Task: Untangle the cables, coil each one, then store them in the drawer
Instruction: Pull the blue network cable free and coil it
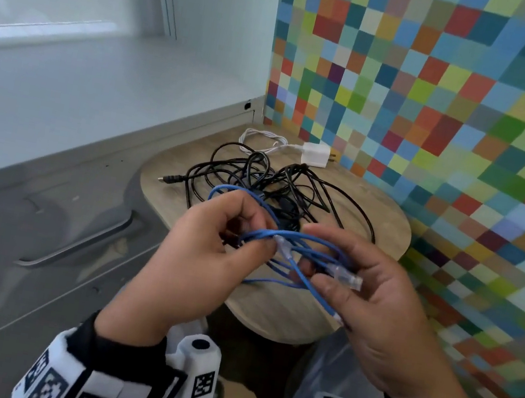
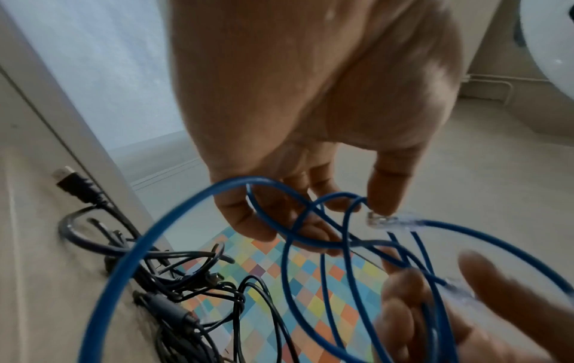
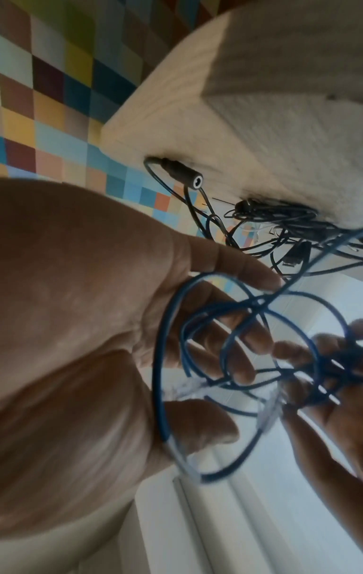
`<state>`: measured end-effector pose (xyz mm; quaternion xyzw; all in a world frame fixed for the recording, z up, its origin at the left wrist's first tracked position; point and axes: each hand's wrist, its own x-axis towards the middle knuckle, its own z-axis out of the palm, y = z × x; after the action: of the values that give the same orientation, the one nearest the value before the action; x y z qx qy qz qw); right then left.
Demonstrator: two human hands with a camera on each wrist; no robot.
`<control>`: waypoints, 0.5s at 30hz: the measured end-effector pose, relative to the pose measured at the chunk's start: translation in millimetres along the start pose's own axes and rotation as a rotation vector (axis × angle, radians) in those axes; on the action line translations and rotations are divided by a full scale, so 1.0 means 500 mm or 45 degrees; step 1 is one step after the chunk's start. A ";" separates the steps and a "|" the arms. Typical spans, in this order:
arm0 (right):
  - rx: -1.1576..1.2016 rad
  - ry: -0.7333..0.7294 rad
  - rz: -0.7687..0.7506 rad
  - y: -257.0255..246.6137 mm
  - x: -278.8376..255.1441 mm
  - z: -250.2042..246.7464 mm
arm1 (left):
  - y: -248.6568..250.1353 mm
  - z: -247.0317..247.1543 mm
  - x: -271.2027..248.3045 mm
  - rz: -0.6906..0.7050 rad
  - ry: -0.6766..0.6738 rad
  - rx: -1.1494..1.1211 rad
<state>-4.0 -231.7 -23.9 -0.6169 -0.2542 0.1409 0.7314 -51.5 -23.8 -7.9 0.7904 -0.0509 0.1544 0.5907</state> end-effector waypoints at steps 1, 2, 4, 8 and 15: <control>-0.031 0.020 -0.030 0.001 0.001 0.003 | -0.002 -0.008 -0.002 -0.008 -0.052 -0.096; -0.045 0.030 -0.055 -0.001 0.002 0.002 | -0.004 -0.015 -0.002 -0.015 -0.081 -0.184; -0.078 0.022 -0.114 -0.013 0.009 0.000 | -0.008 -0.027 -0.002 -0.013 -0.083 -0.283; -0.129 -0.079 -0.187 -0.027 0.026 -0.002 | -0.012 -0.035 -0.001 -0.029 -0.114 -0.250; -0.034 -0.189 -0.088 0.001 0.009 -0.009 | -0.019 -0.050 -0.002 -0.029 -0.146 -0.176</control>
<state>2.3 -233.1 -24.0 -0.6054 -0.3309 0.1575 0.7066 -54.3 2.6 -10.8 0.7559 -0.0864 0.0982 0.6415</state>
